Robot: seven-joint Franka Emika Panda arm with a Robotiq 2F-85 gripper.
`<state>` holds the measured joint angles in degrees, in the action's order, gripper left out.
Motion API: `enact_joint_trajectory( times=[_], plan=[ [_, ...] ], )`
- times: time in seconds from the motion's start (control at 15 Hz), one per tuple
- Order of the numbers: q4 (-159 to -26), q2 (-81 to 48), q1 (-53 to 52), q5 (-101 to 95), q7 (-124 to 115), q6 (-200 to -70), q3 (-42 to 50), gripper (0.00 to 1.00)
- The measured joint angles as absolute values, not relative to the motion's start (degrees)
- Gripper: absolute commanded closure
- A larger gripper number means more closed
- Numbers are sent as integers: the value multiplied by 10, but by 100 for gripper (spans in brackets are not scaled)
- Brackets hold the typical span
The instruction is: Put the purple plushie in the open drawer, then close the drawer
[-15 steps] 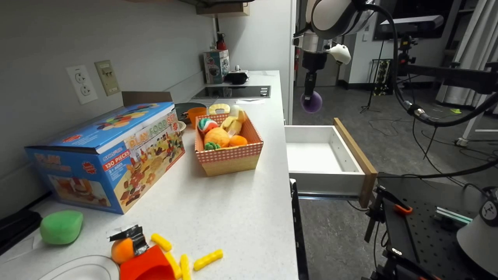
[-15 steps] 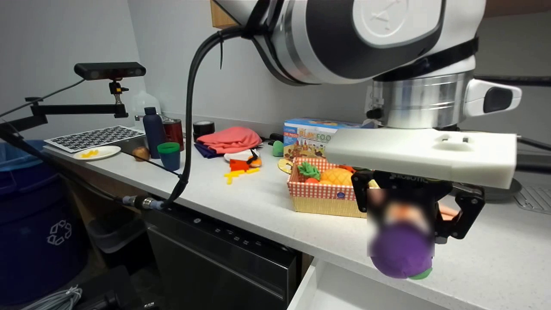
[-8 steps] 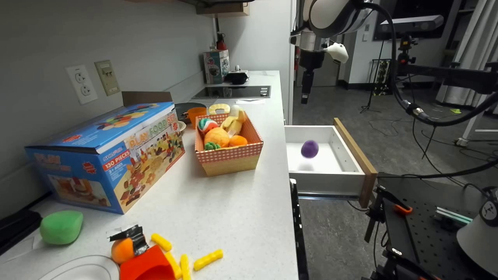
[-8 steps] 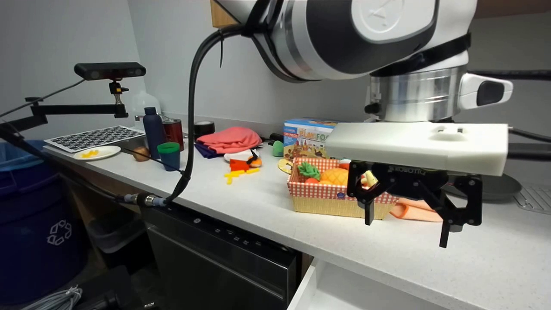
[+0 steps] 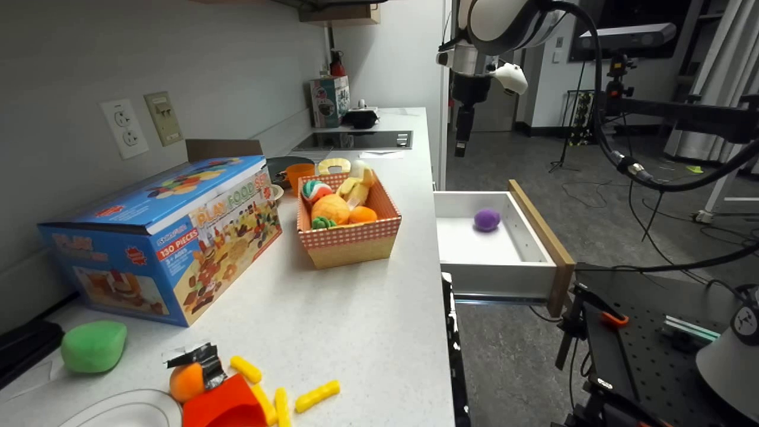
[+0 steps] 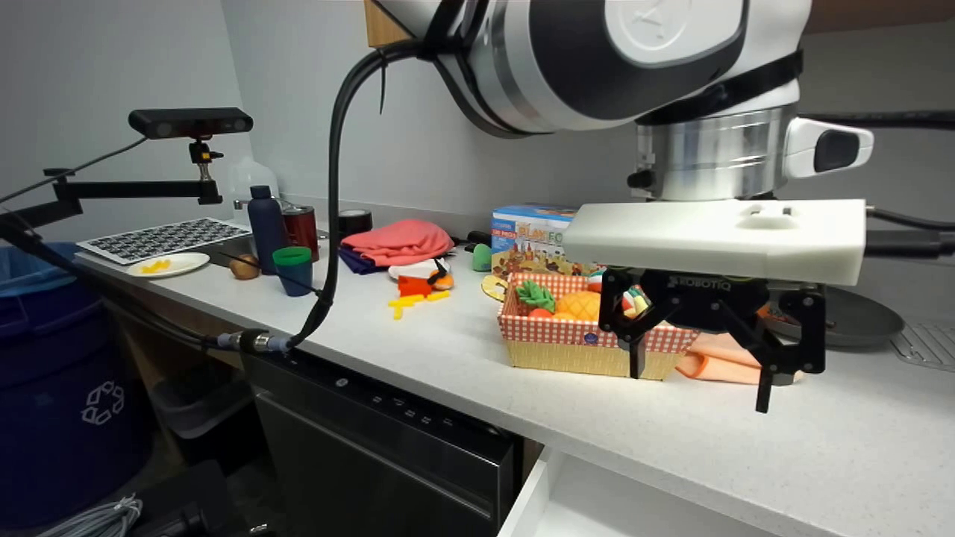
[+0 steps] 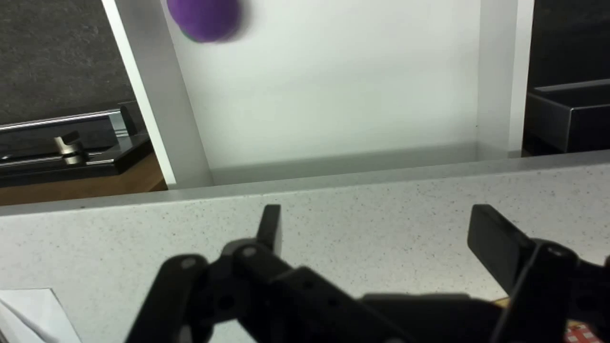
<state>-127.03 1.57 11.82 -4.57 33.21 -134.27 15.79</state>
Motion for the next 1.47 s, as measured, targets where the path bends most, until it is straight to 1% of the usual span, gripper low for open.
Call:
enact_joint_trajectory(
  times=[0.47,0.87,1.47],
  plan=[
    [-1271,13,118,-62,311,-1341,156,0],
    [-1271,-34,118,-110,241,-1331,145,0],
    [-1270,-93,145,-158,200,-1229,160,0]
  ],
)
